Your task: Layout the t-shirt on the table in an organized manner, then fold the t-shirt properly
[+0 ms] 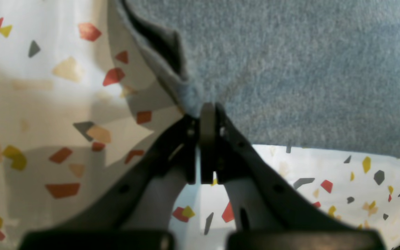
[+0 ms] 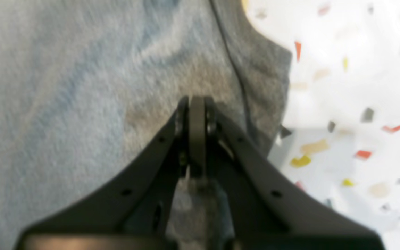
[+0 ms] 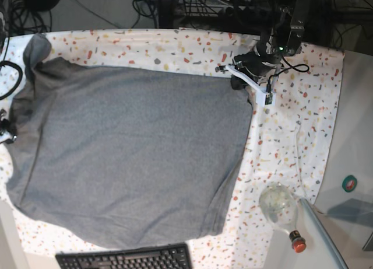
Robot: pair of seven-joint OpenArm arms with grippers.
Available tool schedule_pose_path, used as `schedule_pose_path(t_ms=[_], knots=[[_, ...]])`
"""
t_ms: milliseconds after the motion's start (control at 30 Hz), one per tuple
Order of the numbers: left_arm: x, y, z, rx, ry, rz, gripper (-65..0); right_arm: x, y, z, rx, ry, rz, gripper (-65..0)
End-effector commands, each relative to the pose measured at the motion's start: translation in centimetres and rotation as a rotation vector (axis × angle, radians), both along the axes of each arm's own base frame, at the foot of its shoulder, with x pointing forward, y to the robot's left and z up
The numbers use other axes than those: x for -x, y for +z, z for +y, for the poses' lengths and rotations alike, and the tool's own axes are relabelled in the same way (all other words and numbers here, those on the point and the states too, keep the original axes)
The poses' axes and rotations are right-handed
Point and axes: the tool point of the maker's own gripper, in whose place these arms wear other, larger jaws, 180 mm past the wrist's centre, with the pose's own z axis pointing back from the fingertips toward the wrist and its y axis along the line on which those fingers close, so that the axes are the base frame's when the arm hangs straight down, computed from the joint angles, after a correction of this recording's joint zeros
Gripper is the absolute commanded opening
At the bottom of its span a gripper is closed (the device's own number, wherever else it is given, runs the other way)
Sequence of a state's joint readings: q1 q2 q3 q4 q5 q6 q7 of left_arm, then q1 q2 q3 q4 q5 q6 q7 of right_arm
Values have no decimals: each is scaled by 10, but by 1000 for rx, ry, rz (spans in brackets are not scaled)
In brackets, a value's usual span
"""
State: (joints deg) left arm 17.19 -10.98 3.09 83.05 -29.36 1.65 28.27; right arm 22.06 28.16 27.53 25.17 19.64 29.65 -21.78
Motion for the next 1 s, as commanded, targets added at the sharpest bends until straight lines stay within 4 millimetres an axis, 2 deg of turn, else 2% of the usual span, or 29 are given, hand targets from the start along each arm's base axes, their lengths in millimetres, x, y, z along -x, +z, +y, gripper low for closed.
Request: schedule_pose_path(t_ms=[0,100,233,333,600,700,767,833,967], knots=[[1,1,4,-10,1,8,-650,-6,10,-18,40,-48,-21,-650],[2,1,4,-10,1,9,-650,13,-5,-27,81,-108,22,-650],[2,1,3,-9,2,9,-650,26,-10,-47,135,-209,68,-650],[4,0,3,-10,0,12,-650,35,-13,-52,149,-222,87,-650],[-8,33,-9,11,-24,-77,-650,11,21,-65,213,-201,-6,-650],[-5,33,-7,7,-5,-70,-650,11,38,-70,265,-182,-60,-650],[-2,30,-2,-7,22,-56,-650,21,56,-76,305,-199,-123,-650],[0,29,-1,-11,28,-51,-650,33,72,-65,308,-206,-151,-650],[0,29,-1,-8,31,-50,-650,85,93,-37,290,-205,-62,-650]])
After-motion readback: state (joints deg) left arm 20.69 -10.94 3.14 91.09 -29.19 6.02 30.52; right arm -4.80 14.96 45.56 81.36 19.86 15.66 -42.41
